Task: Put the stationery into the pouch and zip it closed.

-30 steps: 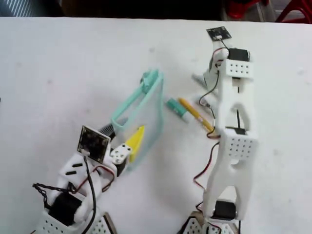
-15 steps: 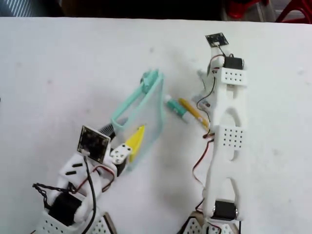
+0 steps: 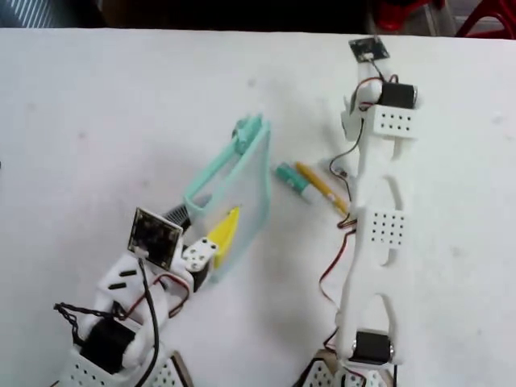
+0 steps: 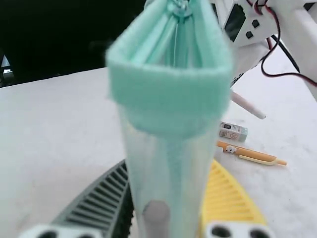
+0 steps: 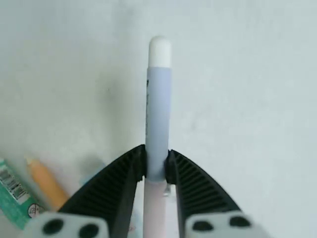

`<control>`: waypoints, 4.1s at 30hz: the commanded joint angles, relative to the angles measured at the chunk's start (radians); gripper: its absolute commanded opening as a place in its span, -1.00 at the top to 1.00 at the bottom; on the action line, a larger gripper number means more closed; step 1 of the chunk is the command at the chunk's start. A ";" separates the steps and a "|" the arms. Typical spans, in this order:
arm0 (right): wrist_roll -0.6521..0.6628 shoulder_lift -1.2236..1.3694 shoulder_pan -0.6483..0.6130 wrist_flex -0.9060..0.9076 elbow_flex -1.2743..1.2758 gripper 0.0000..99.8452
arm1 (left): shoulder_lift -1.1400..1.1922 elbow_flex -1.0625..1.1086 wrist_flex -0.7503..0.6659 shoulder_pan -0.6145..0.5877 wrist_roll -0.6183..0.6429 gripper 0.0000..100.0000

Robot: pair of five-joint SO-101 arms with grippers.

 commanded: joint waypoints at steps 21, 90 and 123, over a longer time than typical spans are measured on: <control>-0.133 -1.270 -0.232 -0.022 0.859 0.97 | 0.005 0.002 -0.023 0.033 -0.046 0.65; -0.198 -2.160 -0.774 -0.820 1.718 0.97 | 0.005 0.003 -0.023 0.035 -0.044 0.65; -0.052 -2.143 -0.878 -1.084 2.079 0.97 | 0.005 0.003 -0.023 0.033 -0.044 0.65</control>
